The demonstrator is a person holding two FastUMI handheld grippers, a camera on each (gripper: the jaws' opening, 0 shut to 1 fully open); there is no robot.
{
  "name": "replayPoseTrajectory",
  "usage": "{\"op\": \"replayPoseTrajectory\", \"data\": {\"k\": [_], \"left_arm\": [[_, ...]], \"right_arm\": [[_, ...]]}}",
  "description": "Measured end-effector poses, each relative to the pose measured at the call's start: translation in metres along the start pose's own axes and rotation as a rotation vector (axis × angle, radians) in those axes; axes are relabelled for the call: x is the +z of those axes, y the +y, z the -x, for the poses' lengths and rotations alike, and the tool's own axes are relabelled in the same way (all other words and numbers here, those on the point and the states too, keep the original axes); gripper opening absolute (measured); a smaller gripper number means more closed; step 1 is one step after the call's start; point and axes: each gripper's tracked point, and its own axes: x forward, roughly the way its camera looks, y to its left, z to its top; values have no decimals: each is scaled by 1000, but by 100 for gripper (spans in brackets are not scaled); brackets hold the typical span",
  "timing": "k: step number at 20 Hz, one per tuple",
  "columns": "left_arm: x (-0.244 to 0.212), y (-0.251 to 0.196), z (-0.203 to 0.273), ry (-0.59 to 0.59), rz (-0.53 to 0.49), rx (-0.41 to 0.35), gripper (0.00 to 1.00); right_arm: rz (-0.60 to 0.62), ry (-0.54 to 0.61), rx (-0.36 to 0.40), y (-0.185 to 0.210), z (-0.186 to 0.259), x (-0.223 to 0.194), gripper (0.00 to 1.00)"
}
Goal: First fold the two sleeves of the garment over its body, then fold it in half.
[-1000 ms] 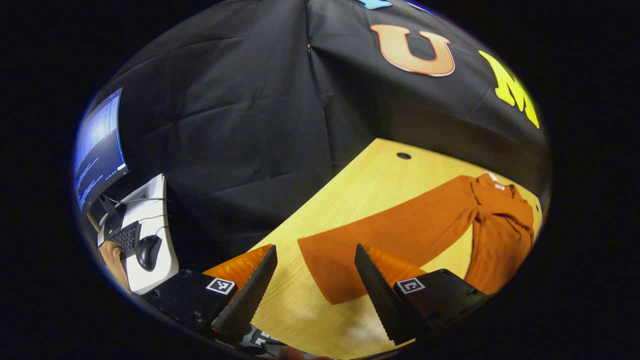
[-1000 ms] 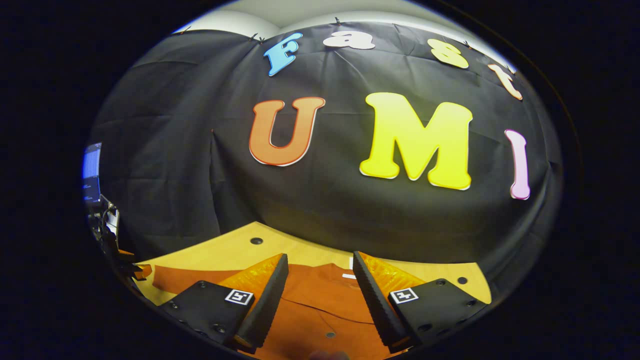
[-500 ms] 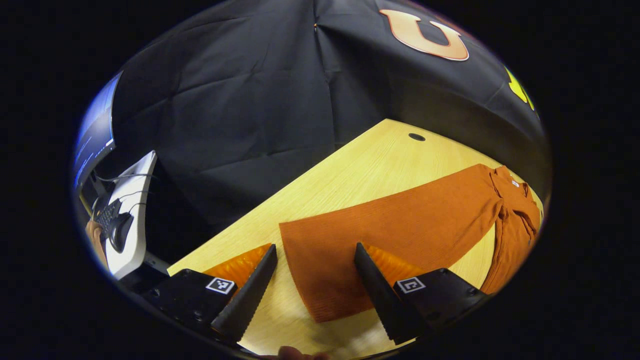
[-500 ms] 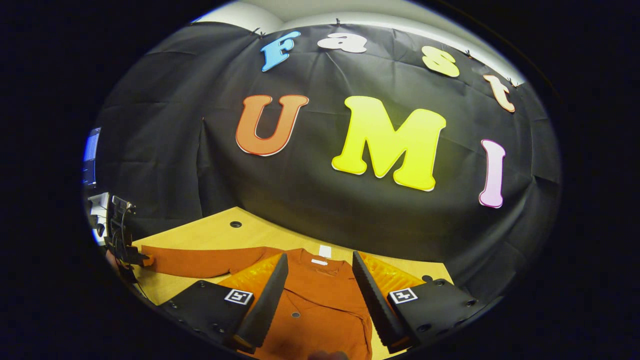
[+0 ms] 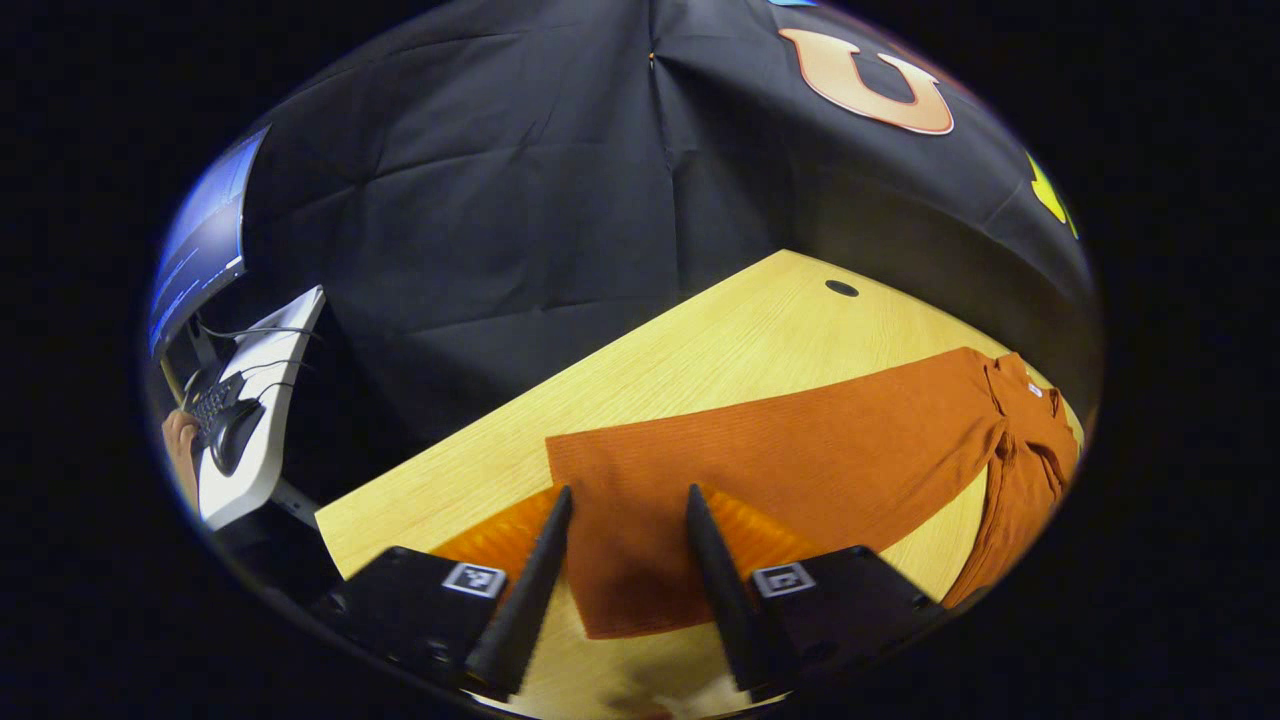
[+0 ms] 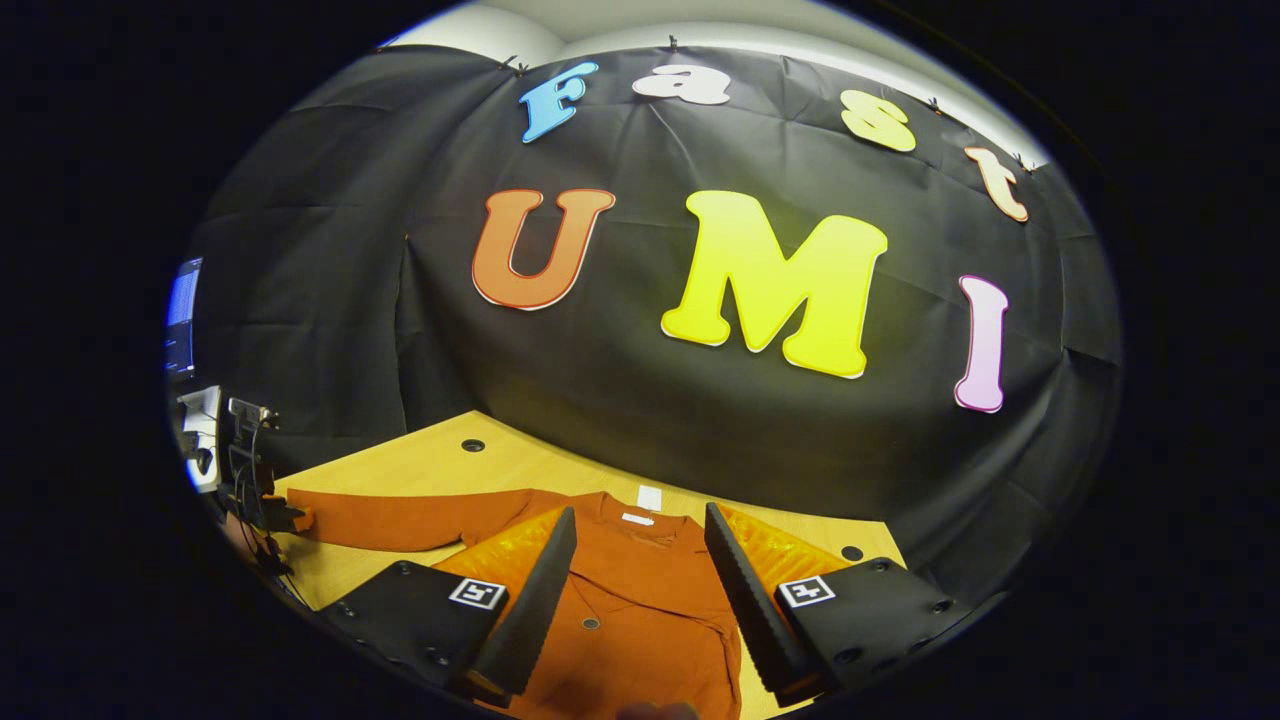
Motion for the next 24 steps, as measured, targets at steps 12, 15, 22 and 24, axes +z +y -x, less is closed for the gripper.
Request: {"op": "replayPoseTrajectory", "data": {"k": [12, 15, 22, 24], "left_arm": [[28, -13, 11, 67, 165, -109, 3], [62, -22, 17, 29, 169, -161, 3], [175, -70, 34, -91, 107, -287, 3], [215, -97, 42, -141, 61, -332, 3]], "right_arm": [[-77, 34, -76, -46, 19, -23, 83], [-94, 37, -87, -56, 25, -30, 83], [-164, 33, -125, -88, 41, -44, 83], [-192, 24, -151, -104, 47, -47, 83]]}}
